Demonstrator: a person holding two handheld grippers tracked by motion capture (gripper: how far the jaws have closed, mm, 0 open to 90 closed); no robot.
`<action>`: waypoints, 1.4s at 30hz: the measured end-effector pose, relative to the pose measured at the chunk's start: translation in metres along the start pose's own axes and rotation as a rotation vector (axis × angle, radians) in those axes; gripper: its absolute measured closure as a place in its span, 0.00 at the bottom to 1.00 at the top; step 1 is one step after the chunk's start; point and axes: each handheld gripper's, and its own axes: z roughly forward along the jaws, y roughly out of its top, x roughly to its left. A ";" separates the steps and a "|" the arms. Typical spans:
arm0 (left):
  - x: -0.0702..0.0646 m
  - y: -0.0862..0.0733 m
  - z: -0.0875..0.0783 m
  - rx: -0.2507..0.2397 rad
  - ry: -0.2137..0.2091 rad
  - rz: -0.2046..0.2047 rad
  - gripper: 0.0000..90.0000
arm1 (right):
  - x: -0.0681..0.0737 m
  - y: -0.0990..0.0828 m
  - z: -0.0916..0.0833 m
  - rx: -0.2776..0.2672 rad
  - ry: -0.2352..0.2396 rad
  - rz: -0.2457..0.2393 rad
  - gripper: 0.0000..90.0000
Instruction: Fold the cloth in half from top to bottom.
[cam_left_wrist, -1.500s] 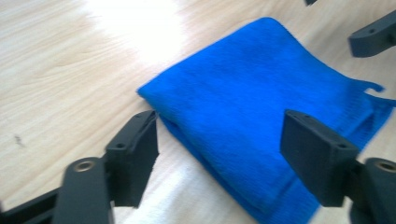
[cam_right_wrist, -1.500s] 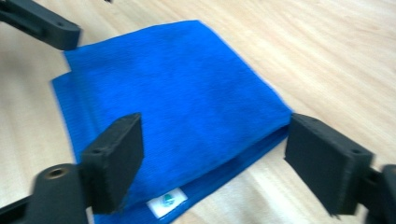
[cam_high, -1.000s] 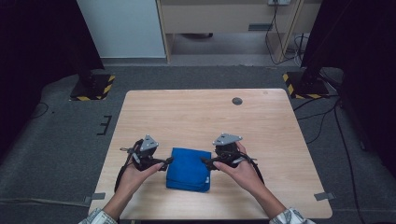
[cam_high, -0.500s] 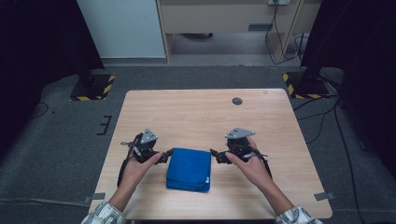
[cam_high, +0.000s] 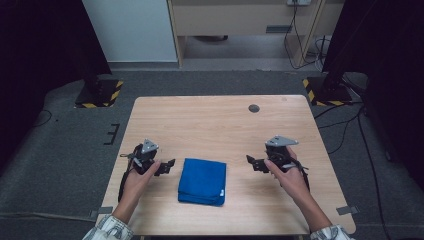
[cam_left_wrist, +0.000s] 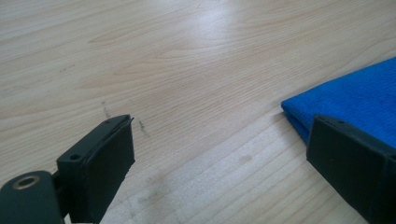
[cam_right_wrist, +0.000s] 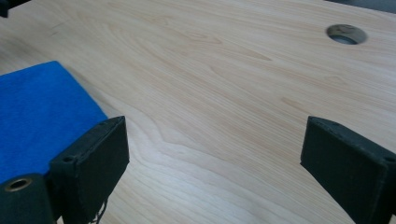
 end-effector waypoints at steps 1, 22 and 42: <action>0.001 0.000 0.000 0.003 0.005 0.005 0.08 | -0.003 -0.002 -0.001 -0.003 -0.009 0.012 0.09; 0.010 -0.014 0.008 0.098 0.046 0.054 0.08 | -0.042 -0.036 -0.003 0.116 -0.107 0.038 0.13; 0.027 -0.021 0.017 0.106 0.093 -0.008 0.08 | -0.088 -0.045 -0.005 0.087 -0.223 0.176 0.13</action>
